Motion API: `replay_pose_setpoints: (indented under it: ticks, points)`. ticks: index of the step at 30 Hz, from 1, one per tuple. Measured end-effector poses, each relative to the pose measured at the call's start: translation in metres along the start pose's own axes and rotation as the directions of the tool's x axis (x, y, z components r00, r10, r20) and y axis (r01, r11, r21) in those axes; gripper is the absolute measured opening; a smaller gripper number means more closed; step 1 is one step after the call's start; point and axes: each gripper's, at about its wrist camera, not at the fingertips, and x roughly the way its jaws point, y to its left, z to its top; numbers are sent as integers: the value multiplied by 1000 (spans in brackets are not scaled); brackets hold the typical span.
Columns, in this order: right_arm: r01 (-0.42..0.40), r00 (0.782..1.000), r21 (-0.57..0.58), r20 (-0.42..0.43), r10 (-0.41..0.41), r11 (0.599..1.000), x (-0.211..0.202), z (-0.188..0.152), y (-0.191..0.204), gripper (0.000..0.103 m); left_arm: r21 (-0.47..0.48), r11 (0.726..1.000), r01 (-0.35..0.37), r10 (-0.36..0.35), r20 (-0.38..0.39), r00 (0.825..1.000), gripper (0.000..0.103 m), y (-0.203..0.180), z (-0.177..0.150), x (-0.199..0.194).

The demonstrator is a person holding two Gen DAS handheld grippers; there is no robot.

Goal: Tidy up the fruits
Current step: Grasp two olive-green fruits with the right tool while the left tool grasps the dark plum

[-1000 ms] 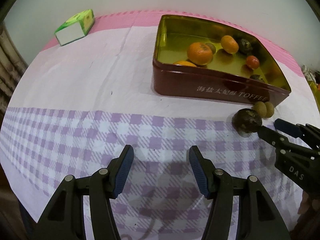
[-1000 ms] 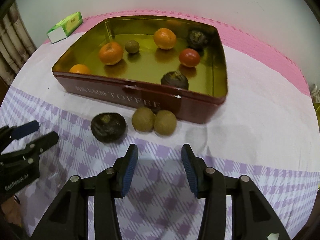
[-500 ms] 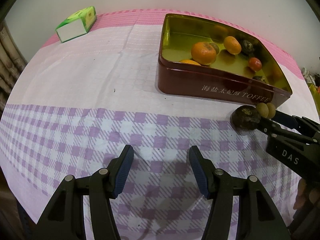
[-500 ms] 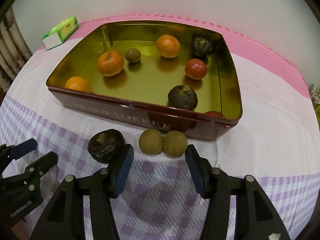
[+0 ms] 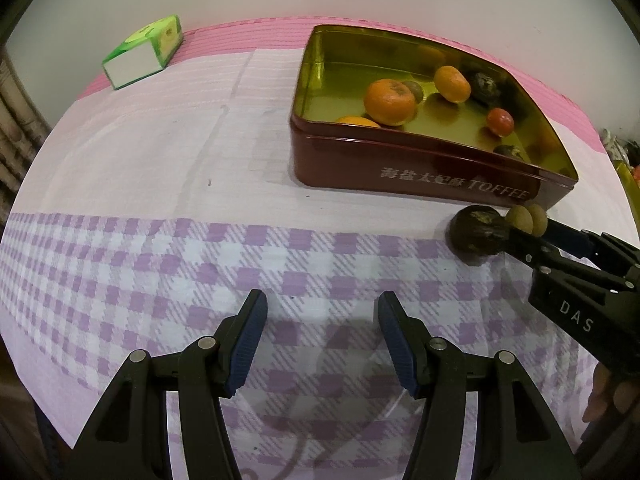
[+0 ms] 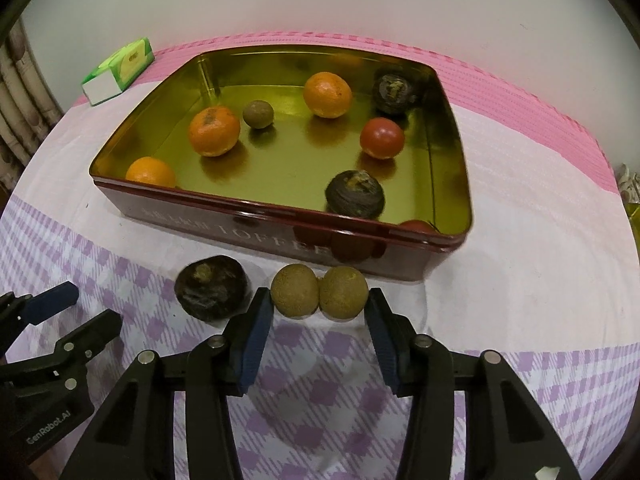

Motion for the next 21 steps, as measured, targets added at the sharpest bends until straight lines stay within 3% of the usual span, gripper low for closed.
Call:
replay_pose_setpoints:
  ticks: [21]
  points:
    - [38, 999, 86, 13, -39, 996, -11, -26, -81, 45, 85, 993, 77, -76, -6, 997, 59, -63, 5, 6]
